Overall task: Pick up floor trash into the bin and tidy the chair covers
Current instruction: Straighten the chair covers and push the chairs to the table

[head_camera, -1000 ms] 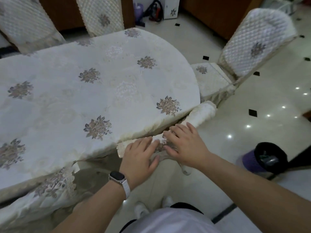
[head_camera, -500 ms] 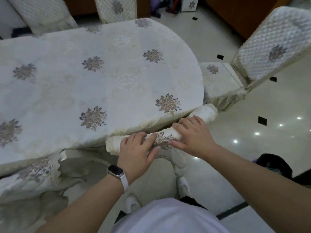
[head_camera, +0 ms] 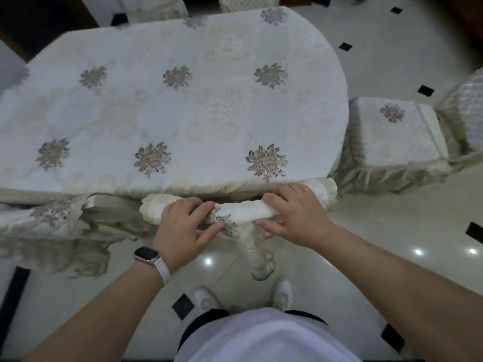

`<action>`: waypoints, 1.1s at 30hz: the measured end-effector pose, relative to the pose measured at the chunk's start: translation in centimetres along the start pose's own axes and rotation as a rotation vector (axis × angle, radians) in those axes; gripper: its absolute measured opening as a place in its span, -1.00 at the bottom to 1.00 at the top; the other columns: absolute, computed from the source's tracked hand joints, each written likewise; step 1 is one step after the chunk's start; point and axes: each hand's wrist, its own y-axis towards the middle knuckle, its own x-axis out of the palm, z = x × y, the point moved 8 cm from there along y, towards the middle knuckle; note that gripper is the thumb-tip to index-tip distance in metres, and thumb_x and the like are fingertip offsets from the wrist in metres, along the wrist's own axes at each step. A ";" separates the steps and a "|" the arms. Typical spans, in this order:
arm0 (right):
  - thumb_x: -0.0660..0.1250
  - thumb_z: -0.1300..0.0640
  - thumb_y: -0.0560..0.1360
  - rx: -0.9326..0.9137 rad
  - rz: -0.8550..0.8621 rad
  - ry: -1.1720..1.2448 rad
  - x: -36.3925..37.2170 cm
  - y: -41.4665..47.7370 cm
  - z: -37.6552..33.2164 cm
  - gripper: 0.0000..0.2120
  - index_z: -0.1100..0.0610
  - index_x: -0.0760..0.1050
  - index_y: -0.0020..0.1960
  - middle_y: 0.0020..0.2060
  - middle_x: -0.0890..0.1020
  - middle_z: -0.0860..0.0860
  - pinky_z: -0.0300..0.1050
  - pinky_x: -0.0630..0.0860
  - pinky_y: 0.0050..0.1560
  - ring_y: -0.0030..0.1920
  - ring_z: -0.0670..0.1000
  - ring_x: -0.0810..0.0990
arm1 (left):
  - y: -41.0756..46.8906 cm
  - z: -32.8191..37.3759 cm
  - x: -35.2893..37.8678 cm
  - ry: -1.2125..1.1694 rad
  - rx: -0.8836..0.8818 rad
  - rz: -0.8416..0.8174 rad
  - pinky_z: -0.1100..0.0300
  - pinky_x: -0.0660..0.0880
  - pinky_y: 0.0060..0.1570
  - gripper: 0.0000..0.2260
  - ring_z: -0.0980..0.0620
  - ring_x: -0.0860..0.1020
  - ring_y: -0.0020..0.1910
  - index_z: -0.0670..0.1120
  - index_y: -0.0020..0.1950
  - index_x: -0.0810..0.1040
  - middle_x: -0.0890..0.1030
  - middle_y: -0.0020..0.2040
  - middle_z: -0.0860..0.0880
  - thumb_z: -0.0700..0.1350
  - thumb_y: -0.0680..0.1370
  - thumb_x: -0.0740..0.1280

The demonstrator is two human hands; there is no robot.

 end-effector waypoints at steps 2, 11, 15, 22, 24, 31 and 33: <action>0.24 -0.36 0.47 -0.003 0.004 -0.007 0.2 0.1 0.1 -0.50 0.06 0.58 0.06 -0.13 0.55 0.03 0.01 0.42 -0.03 -0.11 0.11 0.52 | 0.0 -0.1 0.1 0.021 -0.003 -0.004 -0.05 0.46 0.05 -0.49 -0.12 0.54 0.00 -0.09 0.18 0.61 0.58 0.03 -0.08 0.30 0.59 0.15; 0.26 -0.36 0.46 -0.027 0.021 0.015 0.5 0.7 -0.2 -0.50 0.06 0.60 0.00 -0.14 0.57 0.02 -0.01 0.43 -0.10 -0.13 0.10 0.53 | -0.1 -0.4 0.3 0.095 0.045 0.090 -0.04 0.43 -0.01 -0.47 -0.13 0.53 -0.05 -0.09 0.14 0.57 0.59 -0.02 -0.11 0.32 0.60 0.09; 0.27 -0.37 0.46 -0.017 0.035 0.024 1.0 1.0 -0.9 -0.51 0.05 0.60 -0.03 -0.17 0.56 0.00 -0.04 0.41 -0.13 -0.15 0.08 0.52 | -0.2 -1.4 0.0 0.109 0.093 0.104 -0.03 0.42 -0.04 -0.52 -0.12 0.50 -0.07 -0.03 0.17 0.48 0.59 -0.04 -0.10 0.34 0.61 0.07; 0.30 -0.35 0.45 -0.006 0.081 0.060 2.0 2.4 -3.2 -0.54 0.06 0.61 -0.08 -0.22 0.54 -0.01 -0.07 0.41 -0.21 -0.21 0.08 0.52 | -0.9 -4.3 -0.9 0.069 0.116 0.119 -0.02 0.44 -0.06 -0.54 -0.11 0.51 -0.09 -0.01 0.17 0.48 0.58 -0.07 -0.09 0.33 0.60 0.10; 0.28 -0.36 0.46 -0.004 0.089 0.056 2.3 2.9 -3.9 -0.52 0.06 0.62 -0.09 -0.22 0.55 0.00 -0.07 0.42 -0.20 -0.20 0.08 0.53 | -1.2 -5.2 -1.3 0.062 0.113 0.124 -0.02 0.44 -0.06 -0.55 -0.10 0.51 -0.10 0.00 0.16 0.47 0.58 -0.08 -0.09 0.33 0.59 0.12; 0.27 -0.35 0.46 -0.023 0.081 0.039 3.8 5.5 -6.2 -0.52 0.07 0.62 -0.08 -0.22 0.56 0.00 -0.06 0.42 -0.21 -0.22 0.09 0.52 | -1.5 -8.5 -2.5 0.045 0.095 0.138 0.00 0.42 -0.07 -0.56 -0.08 0.52 -0.12 -0.01 0.14 0.50 0.57 -0.10 -0.06 0.33 0.58 0.15; 0.27 -0.35 0.46 -0.026 0.085 0.043 4.2 6.0 -6.8 -0.51 0.07 0.62 -0.08 -0.21 0.56 0.00 -0.07 0.41 -0.21 -0.22 0.08 0.52 | -1.6 -9.5 -2.7 0.043 0.092 0.139 0.00 0.43 -0.07 -0.52 -0.09 0.54 -0.13 -0.04 0.12 0.57 0.57 -0.10 -0.06 0.33 0.58 0.15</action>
